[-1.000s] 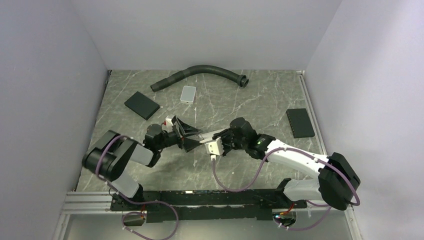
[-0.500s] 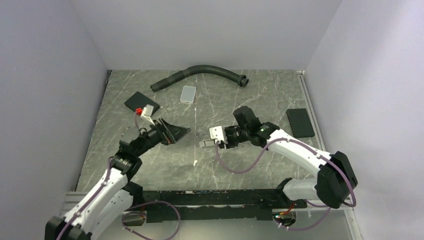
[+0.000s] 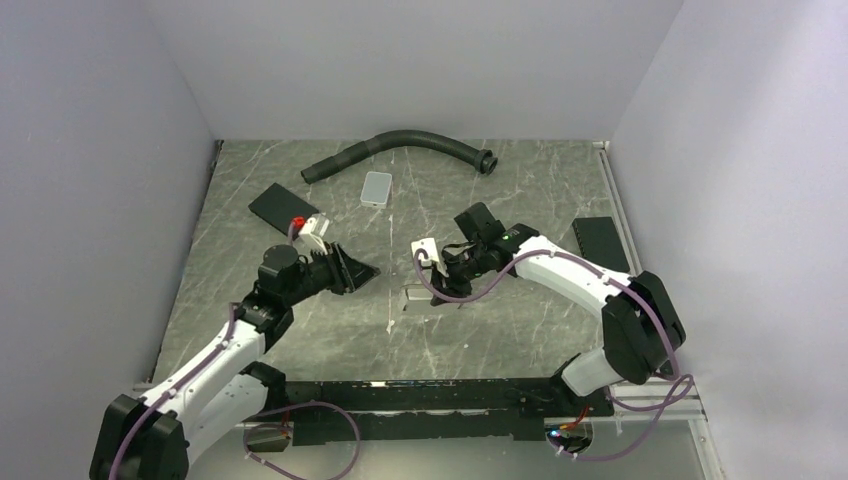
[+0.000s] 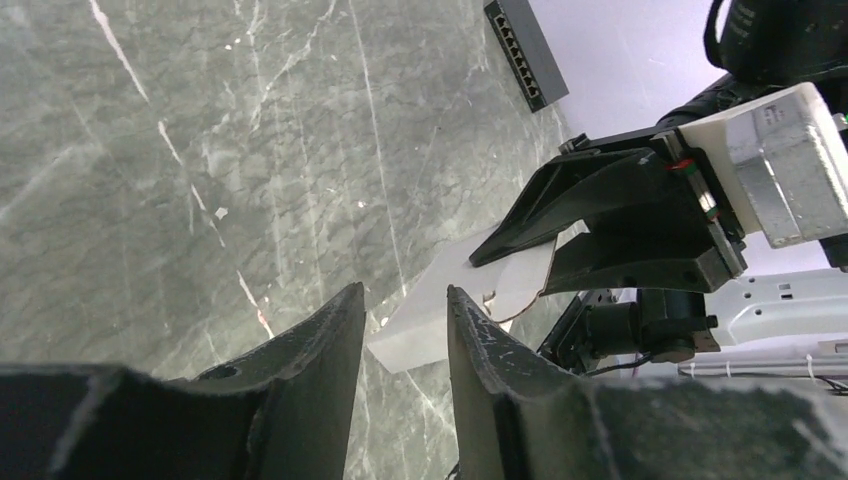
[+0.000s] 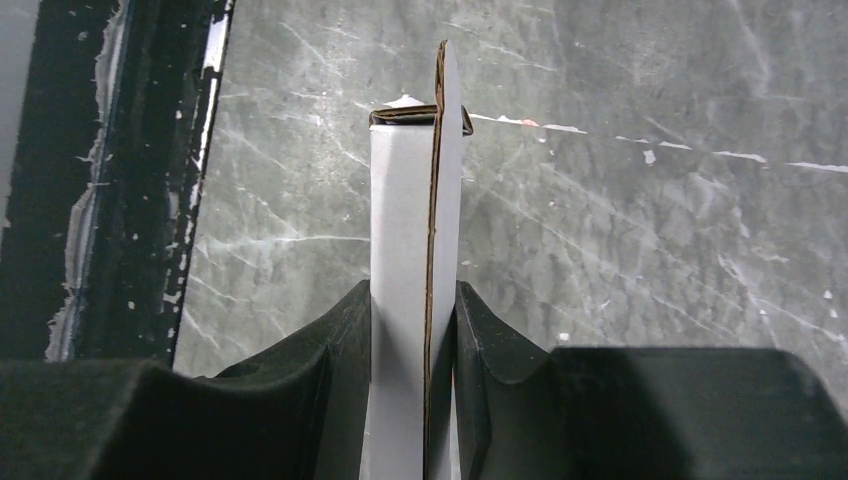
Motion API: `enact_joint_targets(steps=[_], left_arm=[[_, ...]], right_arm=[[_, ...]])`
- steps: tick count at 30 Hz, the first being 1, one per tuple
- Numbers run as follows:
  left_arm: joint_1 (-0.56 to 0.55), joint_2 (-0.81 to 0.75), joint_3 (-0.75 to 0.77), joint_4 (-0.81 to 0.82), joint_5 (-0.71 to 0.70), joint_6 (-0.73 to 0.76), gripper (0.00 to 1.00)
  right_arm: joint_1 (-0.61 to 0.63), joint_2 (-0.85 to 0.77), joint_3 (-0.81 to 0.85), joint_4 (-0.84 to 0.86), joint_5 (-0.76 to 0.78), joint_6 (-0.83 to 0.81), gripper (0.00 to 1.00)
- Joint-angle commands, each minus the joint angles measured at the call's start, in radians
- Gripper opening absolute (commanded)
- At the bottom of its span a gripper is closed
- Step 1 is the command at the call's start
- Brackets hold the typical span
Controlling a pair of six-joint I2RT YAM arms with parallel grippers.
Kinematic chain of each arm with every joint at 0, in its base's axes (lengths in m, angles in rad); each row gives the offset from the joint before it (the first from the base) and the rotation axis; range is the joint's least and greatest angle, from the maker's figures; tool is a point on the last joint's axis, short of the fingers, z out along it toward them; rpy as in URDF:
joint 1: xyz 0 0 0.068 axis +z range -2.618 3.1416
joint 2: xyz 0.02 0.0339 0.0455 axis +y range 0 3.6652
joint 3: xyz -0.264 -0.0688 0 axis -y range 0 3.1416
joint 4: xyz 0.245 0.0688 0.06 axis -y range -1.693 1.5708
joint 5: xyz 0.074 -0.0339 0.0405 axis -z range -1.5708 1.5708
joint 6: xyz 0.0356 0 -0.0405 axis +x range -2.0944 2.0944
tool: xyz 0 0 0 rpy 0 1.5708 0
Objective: Fold the paper box
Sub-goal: Close the paper box at the center of the board.
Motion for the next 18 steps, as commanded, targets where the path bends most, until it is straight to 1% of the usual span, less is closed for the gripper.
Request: enact_joint_targets(steps=[1,7,10,11,14,18], left_arm=[[-0.022,0.035,-0.007,0.140,0.036,0.001,0.40],[-0.094,0.139,0.010,0.196,0.011,0.017,0.36],[-0.129,0.182,0.033,0.194,-0.001,0.036,0.31],[-0.136,0.190,0.039,0.192,0.001,0.041,0.27],[-0.151,0.205,0.051,0.189,0.008,0.046,0.22],[-0.163,0.199,0.048,0.189,0.011,0.043,0.20]], right_arm=[[-0.004,0.014,0.060,-0.028,-0.074,0.021,0.16],[-0.004,0.029,0.066,-0.034,-0.080,0.025,0.15],[-0.004,0.031,0.065,-0.029,-0.072,0.032,0.15],[-0.004,0.033,0.065,-0.028,-0.069,0.034,0.15],[-0.004,0.040,0.067,-0.026,-0.062,0.038,0.14],[-0.004,0.052,0.071,-0.024,-0.049,0.047,0.13]])
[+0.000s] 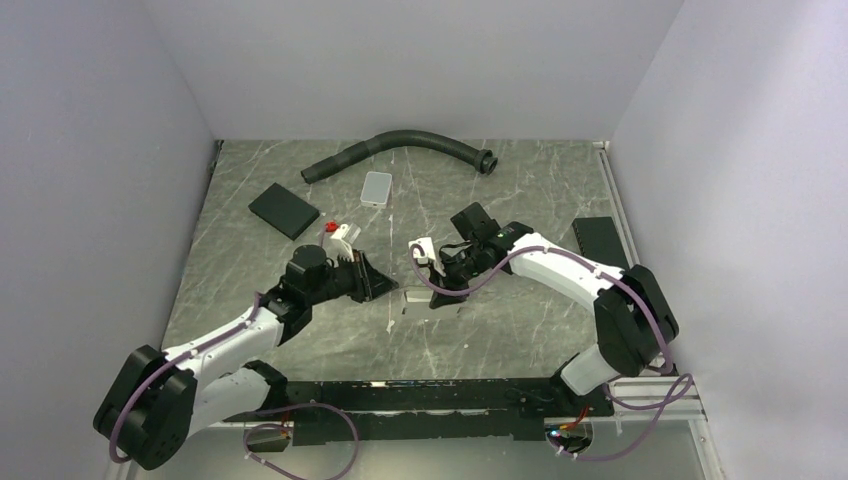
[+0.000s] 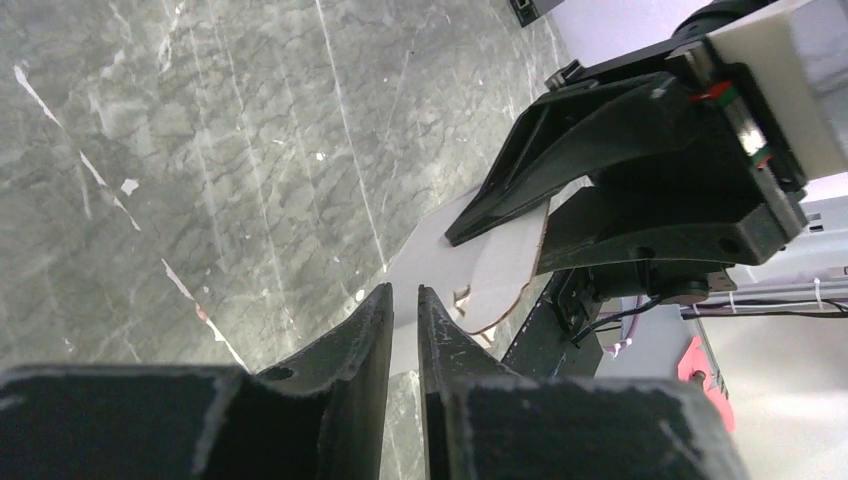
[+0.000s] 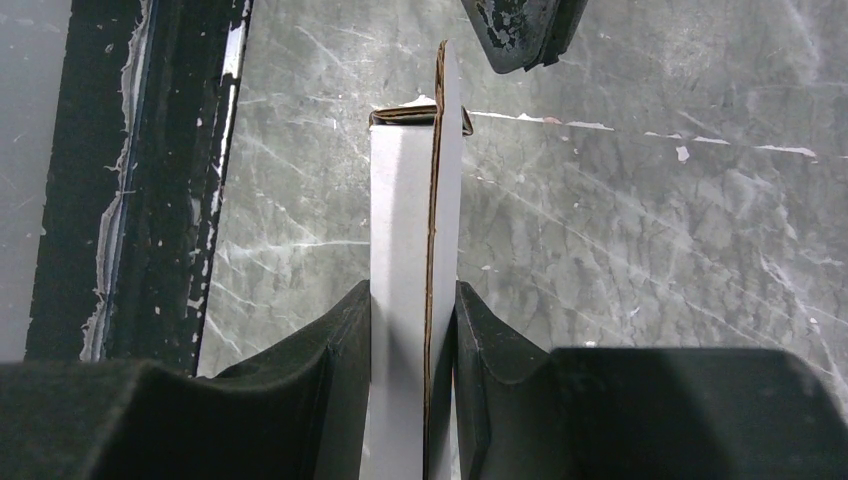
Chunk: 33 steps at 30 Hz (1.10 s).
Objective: Fold the paper box
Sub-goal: Close the paper box at the center of the board.
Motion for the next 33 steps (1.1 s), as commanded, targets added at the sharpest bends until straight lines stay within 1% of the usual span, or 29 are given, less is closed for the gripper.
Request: enact_joint_targets(steps=[1,10,14,17,23,26,30,33], left_arm=[[-0.014,-0.013,0.040,0.053,0.006,0.022,0.20],[-0.021,-0.034,0.039,0.033,0.008,0.021,0.19],[-0.021,-0.076,0.038,-0.018,-0.020,0.027,0.17],[-0.021,-0.100,0.030,-0.025,-0.020,0.025,0.17],[-0.024,-0.072,0.024,0.001,0.005,0.015,0.16],[-0.024,-0.068,0.031,-0.023,-0.027,0.023,0.15],[-0.024,-0.130,0.022,-0.056,-0.118,0.036,0.13],[-0.024,-0.168,0.010,-0.049,-0.141,0.039,0.12]], right_arm=[[-0.002,0.012,0.049,0.008,-0.019,0.014,0.13],[-0.002,0.028,0.056,0.009,-0.002,0.032,0.11],[-0.002,0.037,0.060,0.008,0.007,0.036,0.10],[-0.002,0.042,0.062,0.009,0.011,0.043,0.10],[-0.003,0.050,0.065,0.006,0.008,0.045,0.10],[-0.002,0.049,0.065,0.005,0.008,0.045,0.10],[-0.003,0.052,0.065,0.001,0.007,0.040,0.09],[-0.002,0.058,0.068,-0.007,0.003,0.034,0.09]])
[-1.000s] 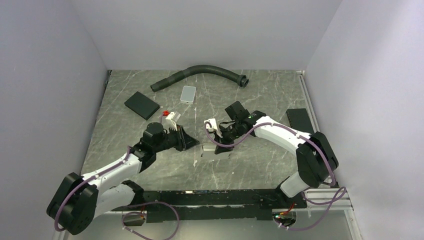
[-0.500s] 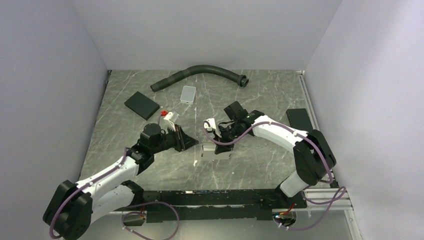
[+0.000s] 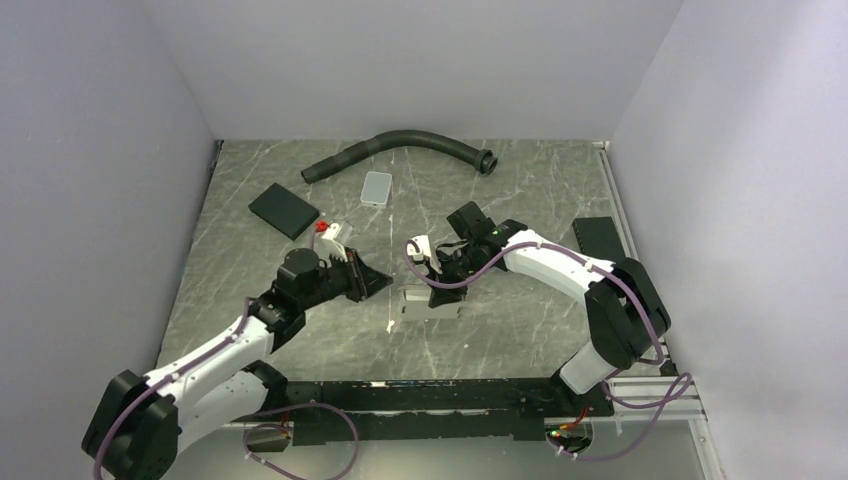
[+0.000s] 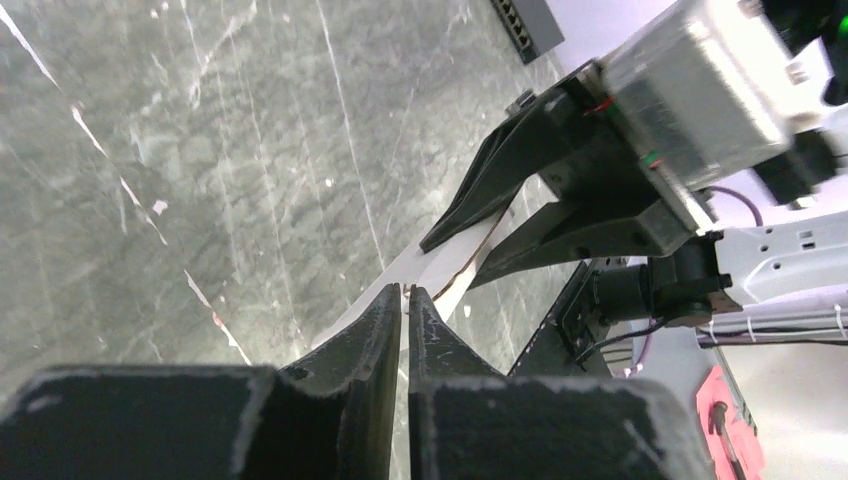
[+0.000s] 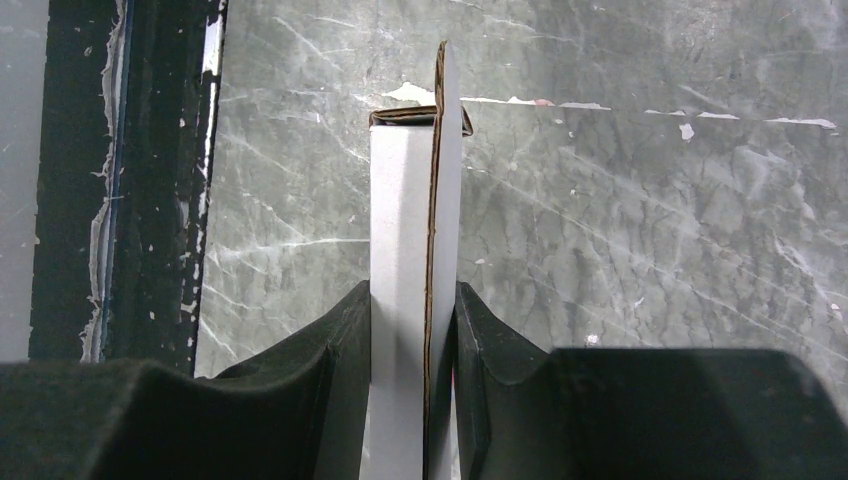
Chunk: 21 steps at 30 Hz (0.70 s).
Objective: Fold the paper box
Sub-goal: Close the paper box at the center of the board.
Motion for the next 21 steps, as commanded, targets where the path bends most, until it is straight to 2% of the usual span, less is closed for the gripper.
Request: enact_joint_targets(steps=[1,9,21], left_arm=[[-0.003,-0.059,0.006,0.020,-0.060,0.027,0.12],[-0.005,0.046,0.011,0.097,0.016,0.013,0.12],[-0.027,0.098,0.003,0.159,0.067,0.001,0.11]], right_arm=[[-0.002,0.004,0.044,-0.007,-0.025,-0.005,0.09],[-0.001,0.003,0.046,-0.007,-0.027,-0.004,0.08],[-0.001,0.010,0.048,-0.005,-0.023,0.002,0.08]])
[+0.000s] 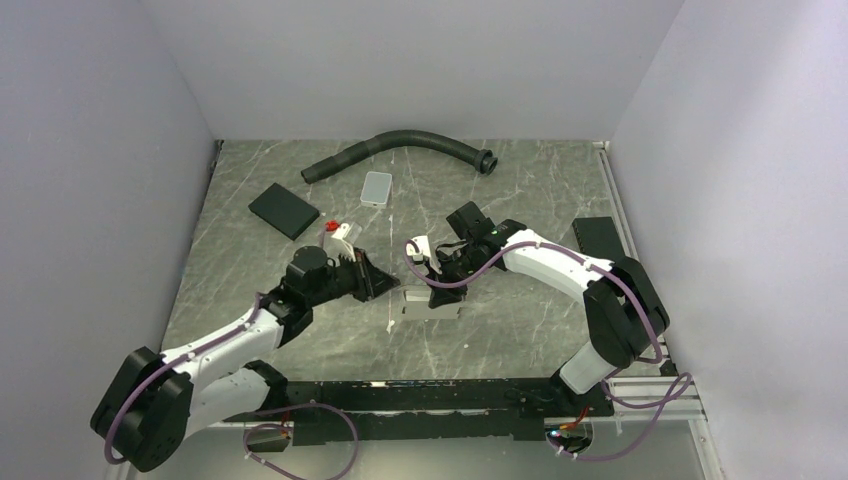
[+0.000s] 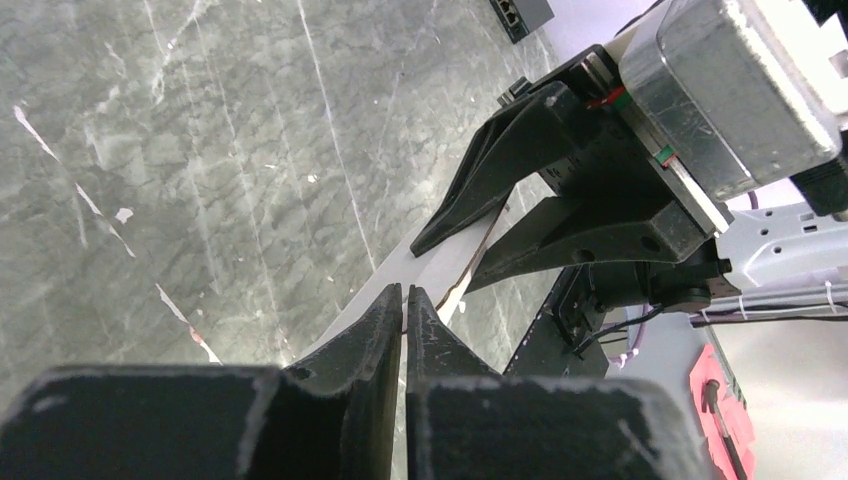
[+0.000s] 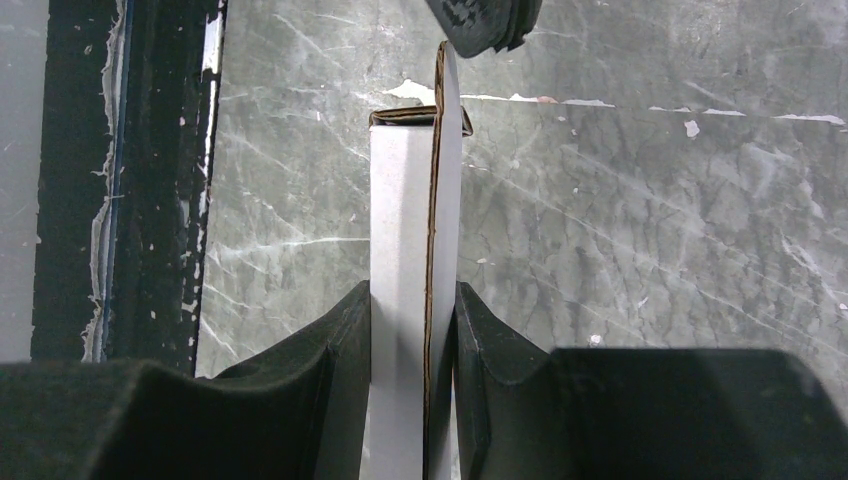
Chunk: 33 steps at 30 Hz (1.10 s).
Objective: Fold the paper box
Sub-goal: Close the paper box at the center of the board.
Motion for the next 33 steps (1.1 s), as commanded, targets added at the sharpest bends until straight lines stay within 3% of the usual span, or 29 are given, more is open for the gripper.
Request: enact_joint_targets(steps=[1,25,33], left_arm=[[-0.015,0.013,0.005,0.060,0.040,0.002,0.11],[-0.046,0.006,0.008,0.034,0.023,0.001,0.10],[-0.052,0.077,0.005,0.126,0.056,-0.041,0.10]], right_arm=[[-0.001,0.003,0.046,-0.001,-0.021,0.004,0.08],[-0.001,0.010,0.047,0.023,0.011,0.037,0.06],[-0.001,0.007,0.046,0.030,0.017,0.047,0.06]])
